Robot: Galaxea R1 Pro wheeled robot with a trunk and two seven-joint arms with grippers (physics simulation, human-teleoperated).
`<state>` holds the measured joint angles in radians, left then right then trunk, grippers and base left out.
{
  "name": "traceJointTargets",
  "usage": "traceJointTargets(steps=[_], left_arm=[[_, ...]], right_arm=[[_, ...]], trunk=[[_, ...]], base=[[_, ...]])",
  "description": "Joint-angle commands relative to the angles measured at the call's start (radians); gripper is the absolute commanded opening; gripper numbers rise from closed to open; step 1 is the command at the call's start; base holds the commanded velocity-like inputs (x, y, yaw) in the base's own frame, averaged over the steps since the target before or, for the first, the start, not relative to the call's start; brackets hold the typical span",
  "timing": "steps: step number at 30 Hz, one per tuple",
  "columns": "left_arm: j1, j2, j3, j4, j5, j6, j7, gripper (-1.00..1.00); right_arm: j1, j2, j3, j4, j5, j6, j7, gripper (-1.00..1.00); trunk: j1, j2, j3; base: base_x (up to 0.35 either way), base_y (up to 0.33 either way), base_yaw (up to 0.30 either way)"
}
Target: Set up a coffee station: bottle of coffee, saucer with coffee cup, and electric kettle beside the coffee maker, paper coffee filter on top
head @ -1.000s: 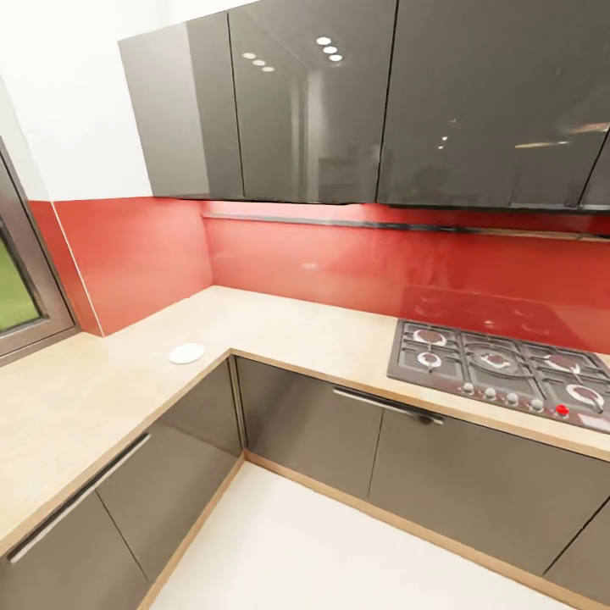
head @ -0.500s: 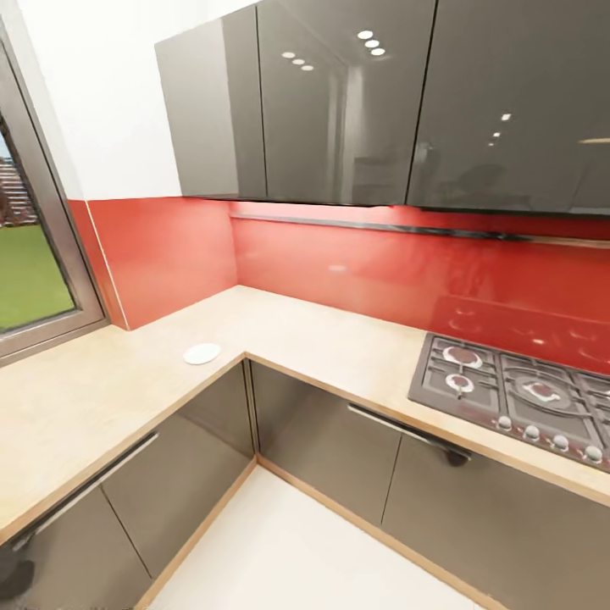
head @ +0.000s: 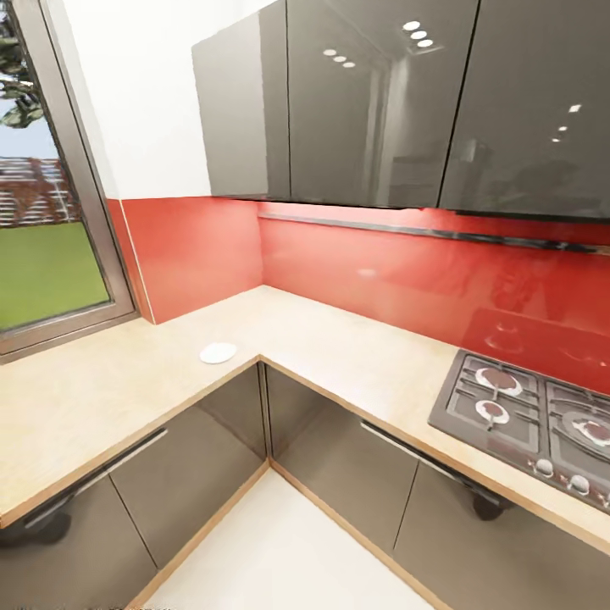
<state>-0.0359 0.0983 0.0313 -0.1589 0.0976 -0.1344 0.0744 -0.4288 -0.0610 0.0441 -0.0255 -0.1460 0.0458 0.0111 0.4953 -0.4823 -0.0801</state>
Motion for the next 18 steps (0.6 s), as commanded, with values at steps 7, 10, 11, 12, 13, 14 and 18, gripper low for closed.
traceJointTargets(steps=[7,10,11,12,13,14,18], left_arm=[[-0.001,-0.001,0.001,-0.002,0.010,-0.004,0.000,1.00],[-0.001,-0.001,0.001,-0.002,0.010,-0.004,0.000,1.00],[-0.001,-0.001,0.001,-0.002,0.010,-0.004,0.000,1.00],[-0.001,0.000,0.001,-0.002,0.010,-0.004,0.000,1.00],[-0.001,0.000,0.001,-0.002,0.010,-0.004,0.000,1.00],[-0.001,0.000,0.001,-0.002,0.010,-0.004,0.000,1.00],[-0.001,0.000,0.001,-0.002,0.010,-0.004,-0.001,1.00]], right_arm=[[0.000,0.000,0.005,-0.002,-0.009,0.005,0.001,1.00],[0.000,0.000,0.005,-0.002,-0.009,0.005,0.001,1.00],[0.000,0.000,0.005,-0.002,-0.009,0.005,0.001,1.00],[0.000,0.000,0.005,-0.002,-0.009,0.005,0.001,1.00],[0.000,0.000,0.005,-0.002,-0.009,0.005,0.001,1.00],[0.000,0.000,0.005,-0.002,-0.009,0.005,0.001,1.00],[0.000,0.000,0.005,-0.002,-0.009,0.005,0.001,1.00]], trunk=[[0.001,-0.002,-0.002],[0.001,-0.002,-0.002],[0.001,-0.002,-0.002],[0.001,-0.002,-0.002],[0.001,-0.002,-0.002],[0.001,-0.002,-0.002],[0.001,-0.002,-0.002]], base=[[0.045,-0.108,0.277],[0.004,-0.011,0.277],[0.002,-0.005,0.277],[0.001,-0.004,0.277],[0.001,-0.002,0.277],[0.001,-0.002,0.277],[0.000,-0.001,0.277]])
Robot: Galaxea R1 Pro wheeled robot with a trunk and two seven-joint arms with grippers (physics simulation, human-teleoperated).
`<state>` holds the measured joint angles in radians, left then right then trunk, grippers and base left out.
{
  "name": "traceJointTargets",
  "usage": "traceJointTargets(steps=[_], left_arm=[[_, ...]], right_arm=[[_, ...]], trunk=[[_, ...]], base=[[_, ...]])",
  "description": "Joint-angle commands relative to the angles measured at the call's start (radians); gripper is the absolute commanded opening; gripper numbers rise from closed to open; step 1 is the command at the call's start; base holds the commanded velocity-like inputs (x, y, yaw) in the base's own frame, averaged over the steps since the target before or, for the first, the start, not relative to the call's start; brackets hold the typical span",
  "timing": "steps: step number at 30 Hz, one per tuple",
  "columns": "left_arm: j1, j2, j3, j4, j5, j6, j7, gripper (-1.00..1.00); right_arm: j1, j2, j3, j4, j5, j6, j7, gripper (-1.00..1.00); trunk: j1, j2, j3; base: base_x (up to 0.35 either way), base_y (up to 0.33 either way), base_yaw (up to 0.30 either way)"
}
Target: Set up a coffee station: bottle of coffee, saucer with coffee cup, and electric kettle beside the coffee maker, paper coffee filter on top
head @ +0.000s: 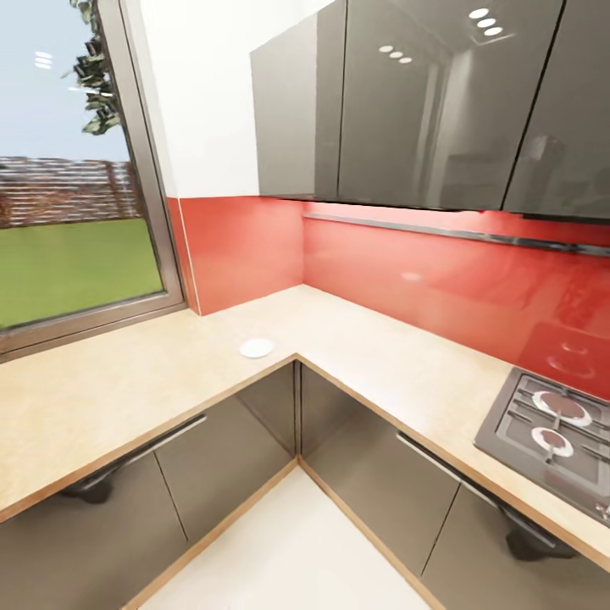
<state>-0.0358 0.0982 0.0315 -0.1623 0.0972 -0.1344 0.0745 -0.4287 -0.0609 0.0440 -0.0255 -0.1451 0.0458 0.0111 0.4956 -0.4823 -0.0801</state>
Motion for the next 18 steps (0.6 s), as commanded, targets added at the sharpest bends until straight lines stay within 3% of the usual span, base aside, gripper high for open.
traceJointTargets(steps=[1,18], left_arm=[[-0.001,0.000,0.001,0.001,0.010,-0.004,-0.001,1.00],[-0.001,0.000,0.002,0.003,0.010,-0.004,-0.001,1.00]], right_arm=[[0.000,0.000,0.005,-0.002,-0.010,0.005,0.001,1.00],[0.000,0.000,0.005,-0.002,-0.010,0.005,0.001,1.00]], trunk=[[0.000,-0.002,-0.002],[0.000,-0.002,-0.002]], base=[[0.000,0.000,0.277],[0.000,0.000,0.277]])
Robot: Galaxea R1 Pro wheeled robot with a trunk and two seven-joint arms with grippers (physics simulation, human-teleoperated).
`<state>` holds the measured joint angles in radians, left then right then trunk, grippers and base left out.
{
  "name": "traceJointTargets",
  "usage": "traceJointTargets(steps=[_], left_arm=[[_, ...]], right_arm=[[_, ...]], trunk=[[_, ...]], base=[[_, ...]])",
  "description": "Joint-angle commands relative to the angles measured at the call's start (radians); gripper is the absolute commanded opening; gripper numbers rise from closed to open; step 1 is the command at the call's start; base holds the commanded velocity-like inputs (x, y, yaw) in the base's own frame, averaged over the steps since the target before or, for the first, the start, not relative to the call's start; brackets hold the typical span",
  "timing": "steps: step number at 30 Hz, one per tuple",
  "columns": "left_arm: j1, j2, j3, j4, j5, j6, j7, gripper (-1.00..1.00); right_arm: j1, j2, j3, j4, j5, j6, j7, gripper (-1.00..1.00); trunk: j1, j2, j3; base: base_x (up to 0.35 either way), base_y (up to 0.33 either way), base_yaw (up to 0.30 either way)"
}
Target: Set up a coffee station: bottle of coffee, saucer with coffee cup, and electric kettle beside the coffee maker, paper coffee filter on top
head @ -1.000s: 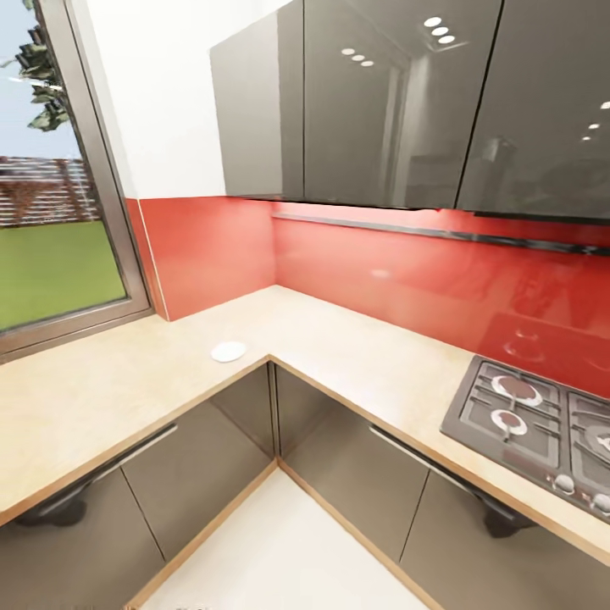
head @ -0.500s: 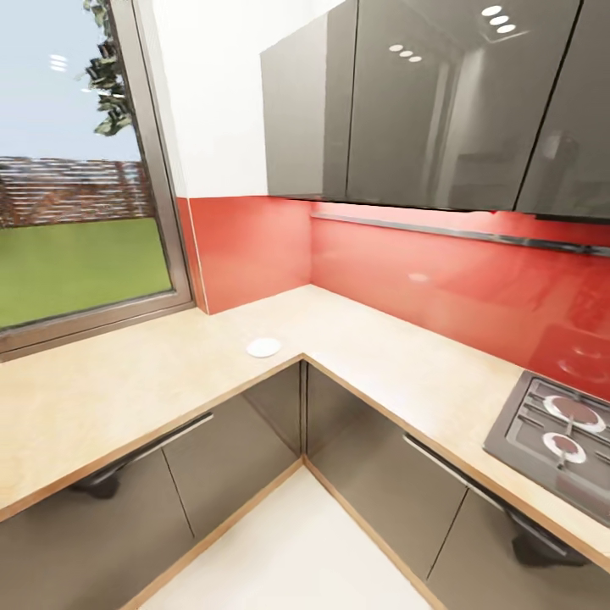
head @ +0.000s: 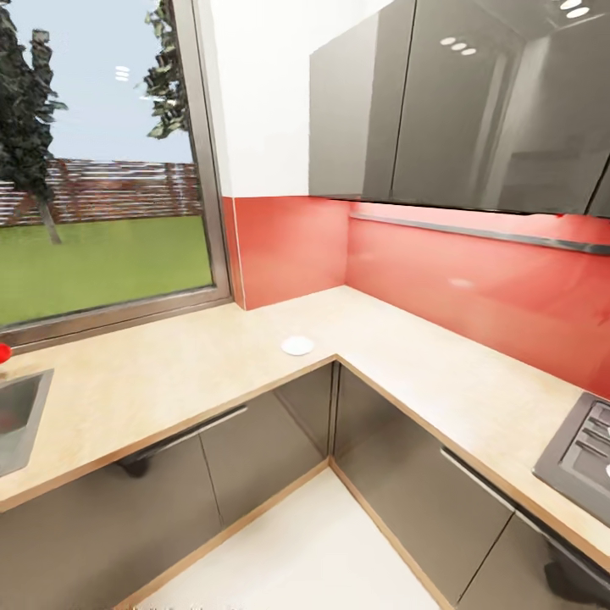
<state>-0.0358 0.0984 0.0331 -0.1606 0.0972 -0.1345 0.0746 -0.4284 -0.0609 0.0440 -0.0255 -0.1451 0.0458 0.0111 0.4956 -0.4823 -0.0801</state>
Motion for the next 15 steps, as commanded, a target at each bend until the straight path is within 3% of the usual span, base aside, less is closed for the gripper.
traceJointTargets(steps=[1,10,15], left_arm=[[-0.001,0.000,0.001,0.001,0.010,-0.004,-0.001,1.00],[-0.001,-0.002,-0.001,0.003,0.009,-0.005,-0.001,1.00],[-0.001,-0.001,-0.001,0.002,0.009,-0.004,0.000,1.00]], right_arm=[[0.000,0.000,0.005,-0.002,-0.010,0.005,0.001,1.00],[0.000,0.000,0.005,-0.002,-0.010,0.005,0.001,1.00],[-0.001,0.000,0.005,-0.002,-0.011,0.005,0.001,1.00]], trunk=[[0.000,-0.002,-0.002],[0.000,-0.002,-0.002],[0.000,-0.002,-0.002]], base=[[0.000,0.000,0.277],[-0.008,-0.004,0.277],[-0.182,-0.126,0.277]])
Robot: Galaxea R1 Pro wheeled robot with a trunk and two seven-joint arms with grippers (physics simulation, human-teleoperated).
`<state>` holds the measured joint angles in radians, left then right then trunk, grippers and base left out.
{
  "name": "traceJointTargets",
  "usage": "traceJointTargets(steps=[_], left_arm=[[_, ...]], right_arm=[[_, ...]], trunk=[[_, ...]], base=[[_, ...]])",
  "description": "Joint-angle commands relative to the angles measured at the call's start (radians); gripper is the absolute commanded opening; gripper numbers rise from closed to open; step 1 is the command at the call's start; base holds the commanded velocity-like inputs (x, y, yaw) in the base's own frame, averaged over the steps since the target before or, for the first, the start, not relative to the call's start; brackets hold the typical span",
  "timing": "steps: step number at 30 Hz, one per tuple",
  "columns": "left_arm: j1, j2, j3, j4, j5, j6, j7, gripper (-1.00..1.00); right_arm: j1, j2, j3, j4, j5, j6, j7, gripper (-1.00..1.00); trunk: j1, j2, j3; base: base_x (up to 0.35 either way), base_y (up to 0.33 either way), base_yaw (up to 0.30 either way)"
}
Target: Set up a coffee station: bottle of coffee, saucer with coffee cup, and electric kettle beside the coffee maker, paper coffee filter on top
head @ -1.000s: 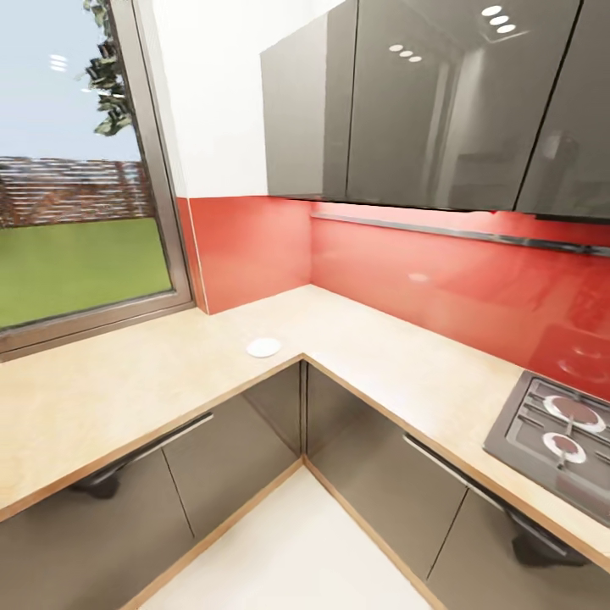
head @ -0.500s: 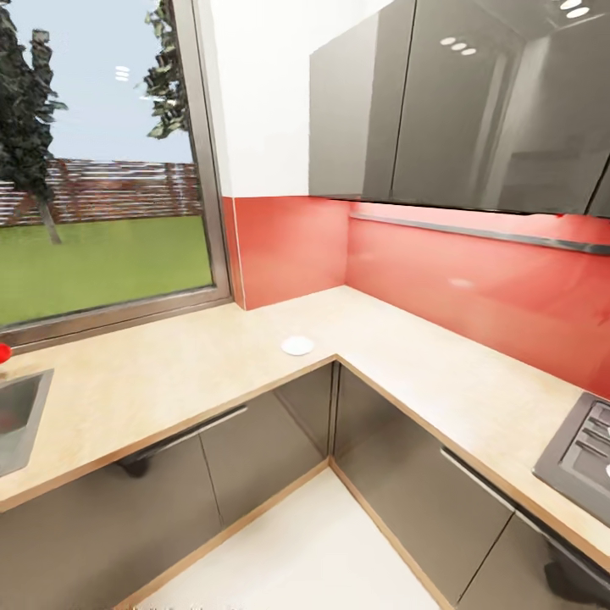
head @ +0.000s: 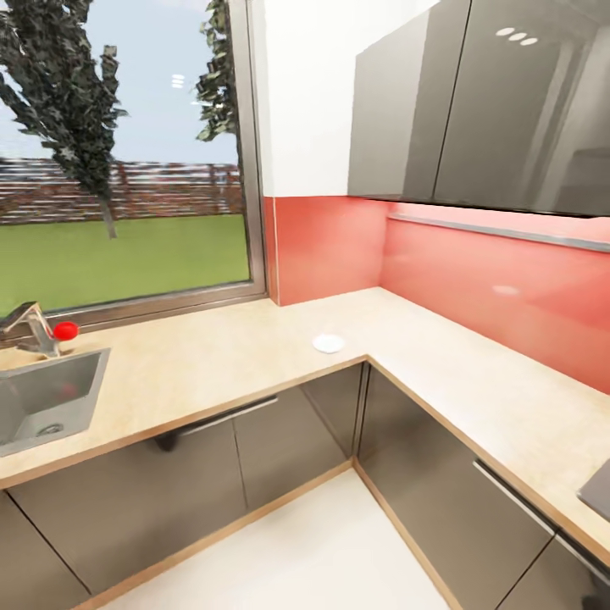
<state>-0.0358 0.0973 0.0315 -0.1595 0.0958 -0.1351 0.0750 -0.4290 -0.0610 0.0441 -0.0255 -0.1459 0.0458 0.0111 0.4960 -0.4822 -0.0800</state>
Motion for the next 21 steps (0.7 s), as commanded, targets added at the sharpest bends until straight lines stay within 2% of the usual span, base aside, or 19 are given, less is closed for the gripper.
traceJointTargets(steps=[1,12,21], left_arm=[[-0.001,0.000,0.001,0.000,0.011,-0.003,0.000,1.00],[-0.001,0.003,-0.002,0.002,0.012,0.003,0.004,1.00],[-0.002,0.003,-0.009,-0.006,0.002,-0.001,-0.001,1.00]], right_arm=[[0.000,0.000,0.005,-0.002,-0.009,0.005,0.001,1.00],[0.000,0.004,0.005,-0.003,-0.010,0.006,0.005,1.00],[0.000,0.012,0.008,-0.006,-0.011,0.010,0.009,1.00]], trunk=[[0.000,-0.002,-0.002],[0.000,-0.002,0.004],[0.000,-0.002,0.005]], base=[[-0.228,-0.161,0.277],[-0.054,-0.035,0.242],[-0.001,0.000,0.034]])
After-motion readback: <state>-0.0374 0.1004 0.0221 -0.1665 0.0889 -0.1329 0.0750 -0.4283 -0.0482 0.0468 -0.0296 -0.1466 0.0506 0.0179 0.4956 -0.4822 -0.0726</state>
